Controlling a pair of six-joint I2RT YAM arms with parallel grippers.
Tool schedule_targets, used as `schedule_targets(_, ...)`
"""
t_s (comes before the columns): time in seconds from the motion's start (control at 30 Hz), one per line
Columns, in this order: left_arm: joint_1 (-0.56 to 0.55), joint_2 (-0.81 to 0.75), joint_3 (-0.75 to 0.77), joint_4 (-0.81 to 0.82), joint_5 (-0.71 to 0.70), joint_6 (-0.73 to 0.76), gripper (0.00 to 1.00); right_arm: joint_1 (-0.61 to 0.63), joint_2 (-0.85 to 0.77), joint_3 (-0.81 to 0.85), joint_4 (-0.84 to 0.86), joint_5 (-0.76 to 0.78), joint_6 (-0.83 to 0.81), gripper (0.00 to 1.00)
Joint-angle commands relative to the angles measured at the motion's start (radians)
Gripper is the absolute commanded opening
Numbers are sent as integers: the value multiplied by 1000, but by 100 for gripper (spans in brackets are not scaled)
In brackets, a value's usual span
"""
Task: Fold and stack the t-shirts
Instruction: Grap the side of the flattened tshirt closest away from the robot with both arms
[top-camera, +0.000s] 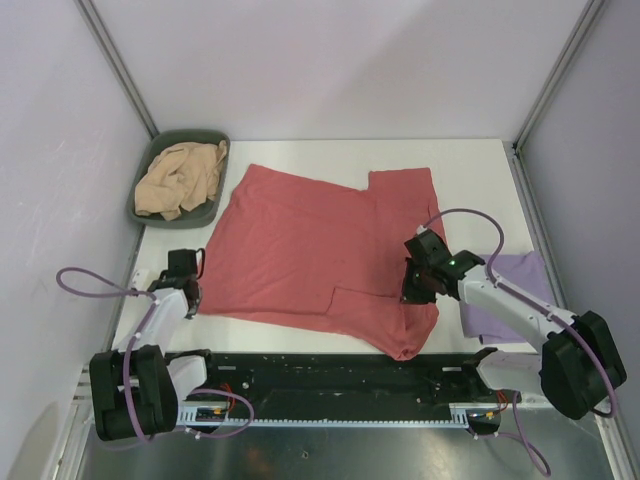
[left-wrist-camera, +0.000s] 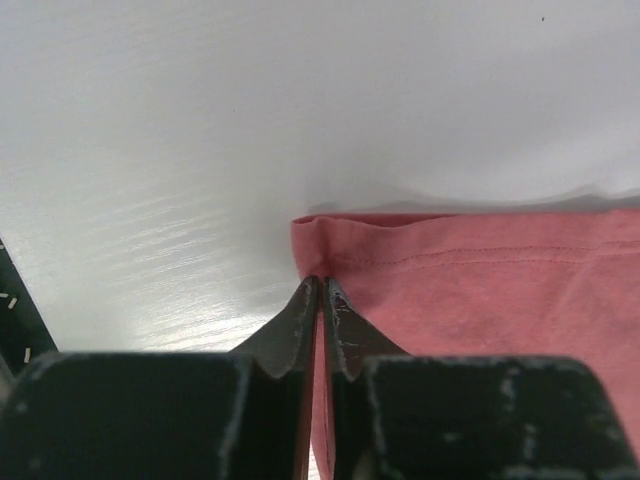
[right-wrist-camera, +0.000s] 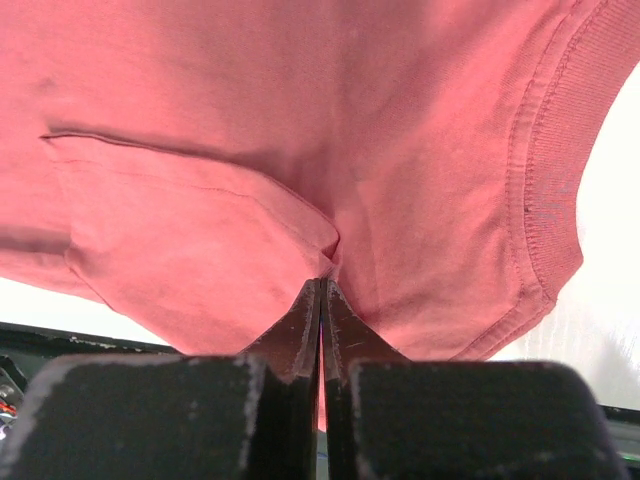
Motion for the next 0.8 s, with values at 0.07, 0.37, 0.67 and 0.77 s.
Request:
schedule_targets(0.07, 11, 5, 55, 17, -50, 4, 1, -8, -76, 54, -34, 42, -12, 0)
schedule_targets(0.37, -1, 5, 144, 19, -10, 127, 0, -10, -156, 54, -73, 126, 8, 0)
schedule_targets(0.67, -105, 147, 304, 43, -2, 244, 0, -2, -217, 54, -63, 221, 51, 0)
schedule_targets(0.77, -131, 213, 364, 44, -4, 271, 0, 2, -225, 54, -45, 248, 59, 0)
